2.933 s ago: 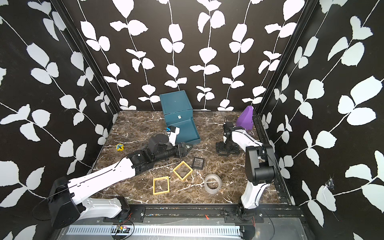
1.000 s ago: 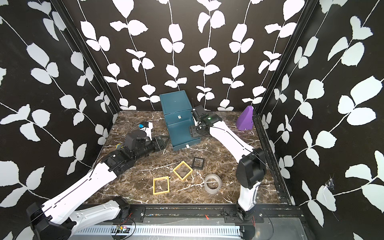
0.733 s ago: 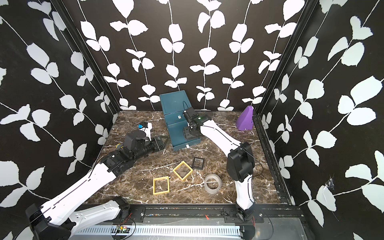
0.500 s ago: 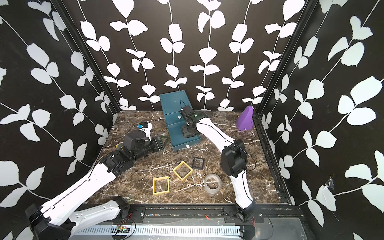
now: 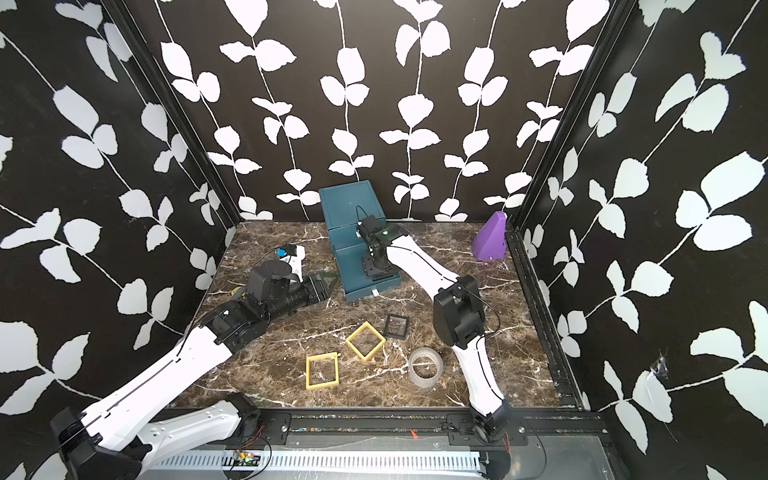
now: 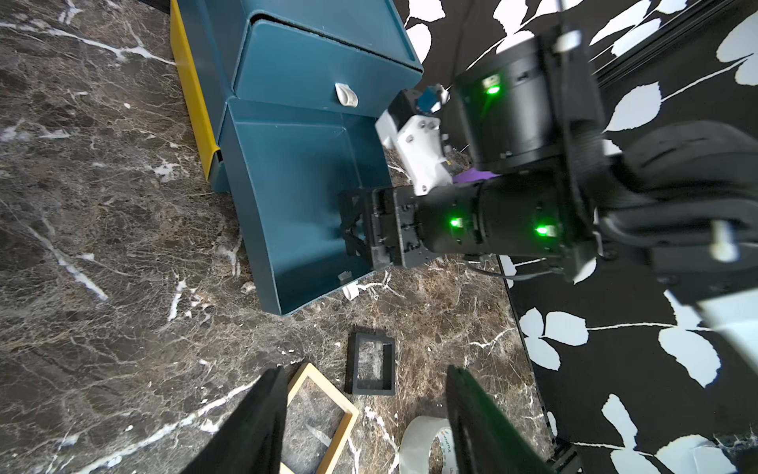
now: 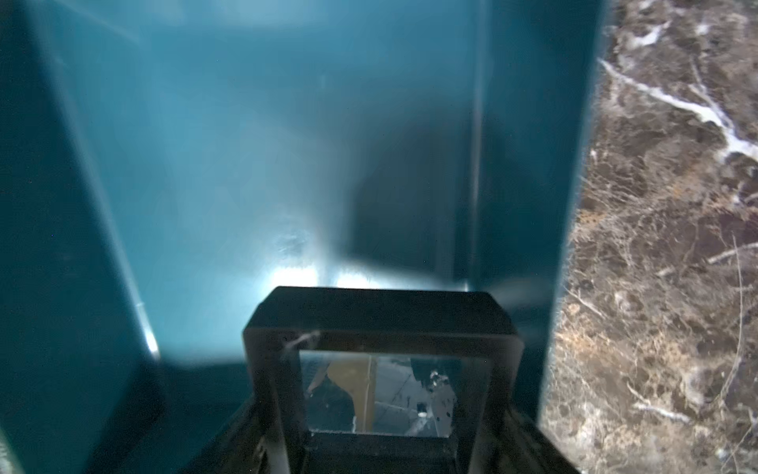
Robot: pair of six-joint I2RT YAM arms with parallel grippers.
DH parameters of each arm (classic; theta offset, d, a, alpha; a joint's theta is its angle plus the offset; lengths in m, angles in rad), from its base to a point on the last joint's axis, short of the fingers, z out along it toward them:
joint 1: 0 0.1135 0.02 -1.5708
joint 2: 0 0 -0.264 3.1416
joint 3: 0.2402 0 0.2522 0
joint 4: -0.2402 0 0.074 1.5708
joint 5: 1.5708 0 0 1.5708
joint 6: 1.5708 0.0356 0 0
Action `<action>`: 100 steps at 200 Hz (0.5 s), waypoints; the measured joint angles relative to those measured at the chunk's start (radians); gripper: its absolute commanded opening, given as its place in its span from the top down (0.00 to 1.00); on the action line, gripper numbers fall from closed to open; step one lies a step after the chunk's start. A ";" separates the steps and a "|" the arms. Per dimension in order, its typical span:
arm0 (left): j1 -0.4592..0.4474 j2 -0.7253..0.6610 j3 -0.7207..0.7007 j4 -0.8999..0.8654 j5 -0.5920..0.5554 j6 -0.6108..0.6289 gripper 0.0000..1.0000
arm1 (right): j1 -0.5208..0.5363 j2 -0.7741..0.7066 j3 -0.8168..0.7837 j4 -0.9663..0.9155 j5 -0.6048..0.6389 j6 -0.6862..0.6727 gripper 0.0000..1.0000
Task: Place the brooch boxes into the drawer by color
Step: Place the brooch box in the drawer.
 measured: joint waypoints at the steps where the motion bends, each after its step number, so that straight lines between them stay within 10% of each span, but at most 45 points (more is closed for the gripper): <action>1: 0.000 0.000 0.000 0.000 0.000 0.000 0.40 | 0.000 0.002 0.001 -0.001 0.000 0.000 0.19; 100: 0.000 0.004 0.013 -0.016 0.031 0.024 0.40 | 0.012 -0.108 0.010 0.003 0.019 0.037 0.14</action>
